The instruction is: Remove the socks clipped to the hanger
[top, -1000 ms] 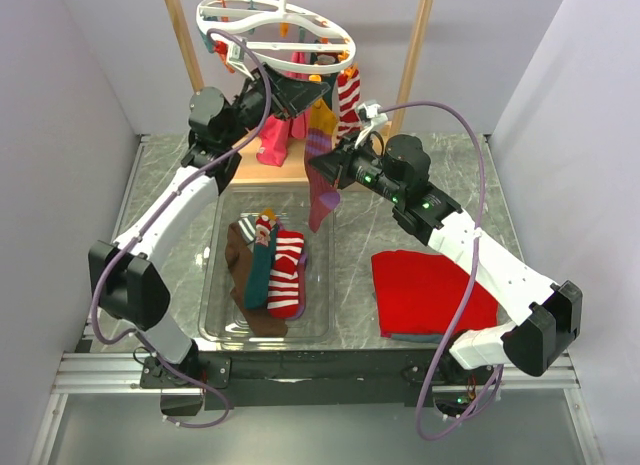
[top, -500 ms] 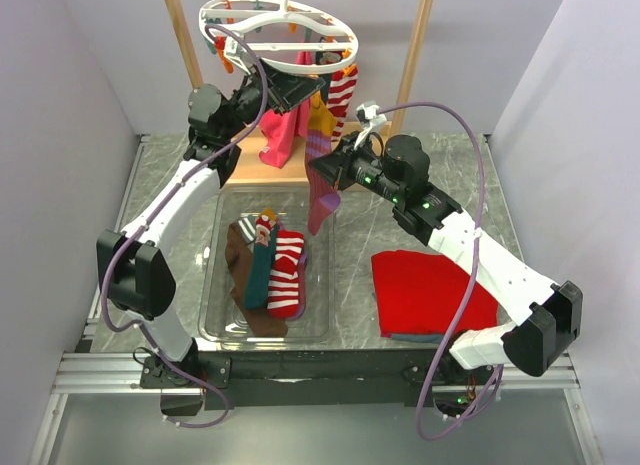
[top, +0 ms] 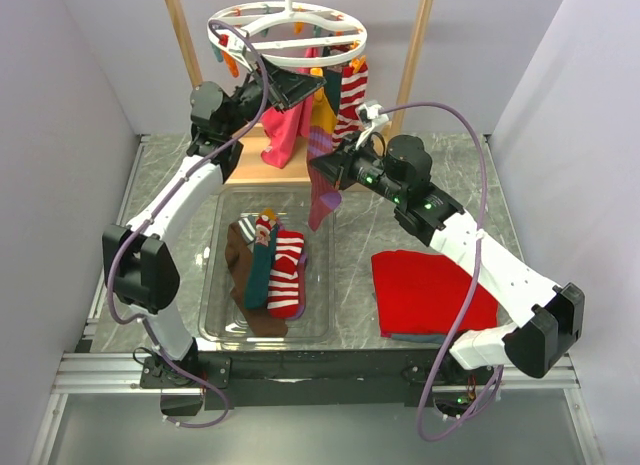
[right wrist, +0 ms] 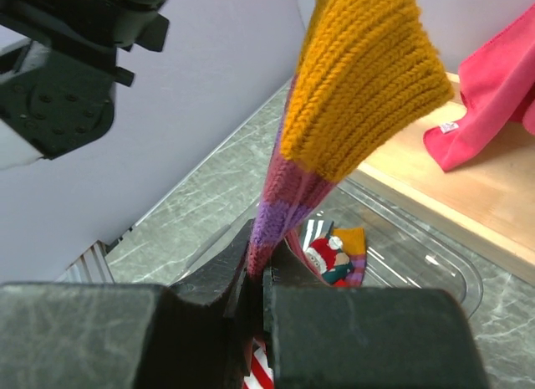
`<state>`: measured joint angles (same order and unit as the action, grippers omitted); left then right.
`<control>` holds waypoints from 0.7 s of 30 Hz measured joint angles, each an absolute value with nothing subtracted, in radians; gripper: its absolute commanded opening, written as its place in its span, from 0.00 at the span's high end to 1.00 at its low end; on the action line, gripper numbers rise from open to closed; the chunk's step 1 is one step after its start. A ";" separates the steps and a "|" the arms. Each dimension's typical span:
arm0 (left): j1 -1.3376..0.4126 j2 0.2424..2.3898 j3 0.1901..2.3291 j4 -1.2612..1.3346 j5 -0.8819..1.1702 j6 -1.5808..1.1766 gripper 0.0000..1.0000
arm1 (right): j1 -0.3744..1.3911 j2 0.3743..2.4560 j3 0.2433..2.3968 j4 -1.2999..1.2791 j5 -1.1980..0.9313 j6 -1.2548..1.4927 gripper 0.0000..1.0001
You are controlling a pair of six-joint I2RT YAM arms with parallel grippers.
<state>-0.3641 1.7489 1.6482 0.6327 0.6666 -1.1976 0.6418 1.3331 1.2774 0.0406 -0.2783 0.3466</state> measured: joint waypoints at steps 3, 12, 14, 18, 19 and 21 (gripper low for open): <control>-0.362 1.760 1.648 0.644 0.669 -1.217 0.55 | 0.642 1.328 1.277 0.041 -0.278 0.346 0.96; -0.360 1.766 1.650 0.654 0.654 -1.218 0.96 | 0.646 1.315 1.275 0.020 -0.286 0.346 0.97; -0.360 1.765 1.655 0.654 0.653 -1.214 0.99 | 0.646 1.314 1.271 0.016 -0.289 0.346 0.97; -0.360 1.762 1.655 0.619 0.645 -1.203 0.83 | 0.646 1.311 1.266 0.006 -0.294 0.347 0.97; -0.360 1.761 1.655 0.611 0.643 -1.197 0.76 | 0.646 1.309 1.261 0.007 -0.295 0.347 0.97; -0.360 1.759 1.655 0.596 0.642 -1.190 0.60 | 0.646 1.298 1.245 0.003 -0.297 0.350 0.97</control>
<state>-0.3595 1.7592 1.6554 0.5961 0.6418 -1.1904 0.6456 1.2984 1.2449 0.0029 -0.2966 0.3500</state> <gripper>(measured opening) 0.283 0.081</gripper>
